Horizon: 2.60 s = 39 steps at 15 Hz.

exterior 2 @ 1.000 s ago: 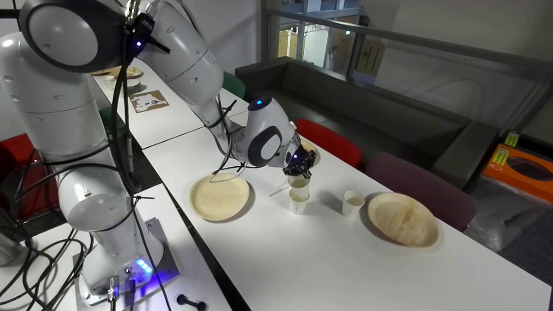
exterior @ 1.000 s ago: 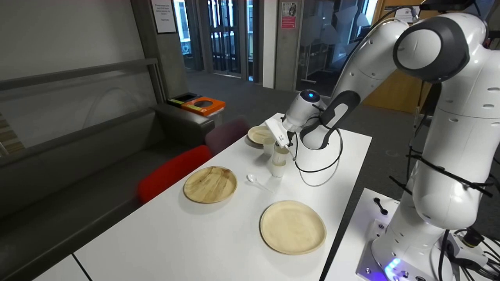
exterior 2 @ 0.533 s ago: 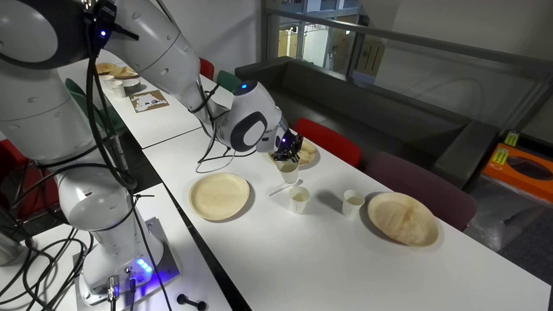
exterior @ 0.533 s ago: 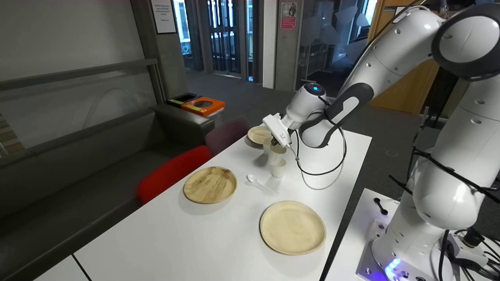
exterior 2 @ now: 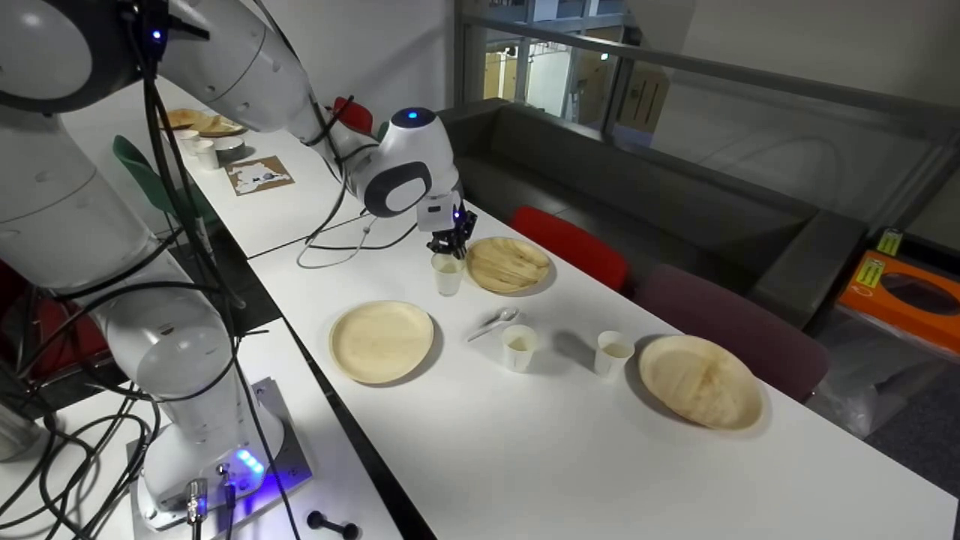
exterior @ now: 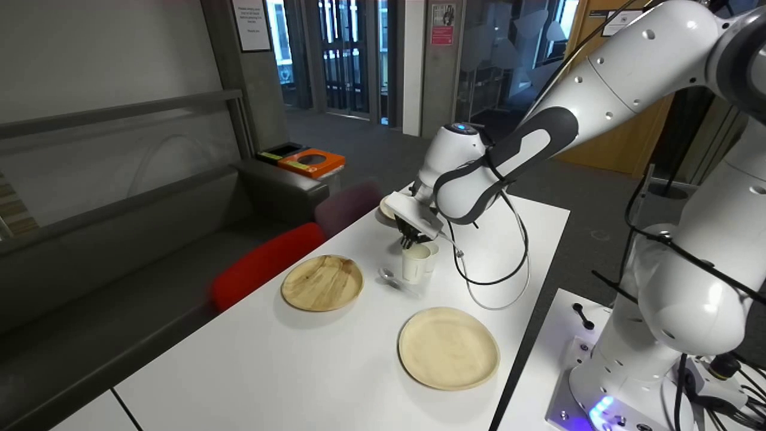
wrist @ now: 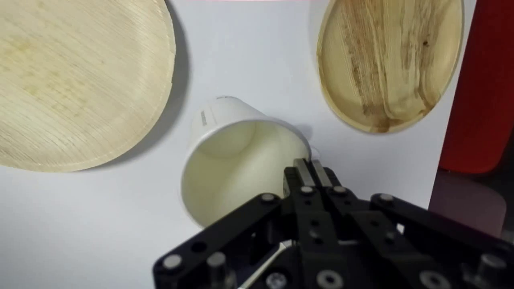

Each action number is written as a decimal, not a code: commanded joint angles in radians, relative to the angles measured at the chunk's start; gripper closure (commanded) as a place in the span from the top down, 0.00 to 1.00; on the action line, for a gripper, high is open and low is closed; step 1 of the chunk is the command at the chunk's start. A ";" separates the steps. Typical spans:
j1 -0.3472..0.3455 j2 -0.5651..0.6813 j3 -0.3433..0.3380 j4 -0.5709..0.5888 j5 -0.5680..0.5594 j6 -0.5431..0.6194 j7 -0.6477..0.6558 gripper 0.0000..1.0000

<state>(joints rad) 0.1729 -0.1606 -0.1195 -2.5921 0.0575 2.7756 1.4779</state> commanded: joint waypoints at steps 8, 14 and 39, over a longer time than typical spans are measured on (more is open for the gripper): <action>-0.057 0.214 0.192 0.266 -0.129 -0.245 -0.080 0.01; 0.000 0.342 0.216 0.399 -0.261 -0.253 -0.134 0.01; 0.140 0.683 0.225 0.799 -0.191 -0.334 -0.532 0.01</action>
<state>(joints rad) 0.3033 0.4958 0.0971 -1.8524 -0.1885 2.5087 1.0188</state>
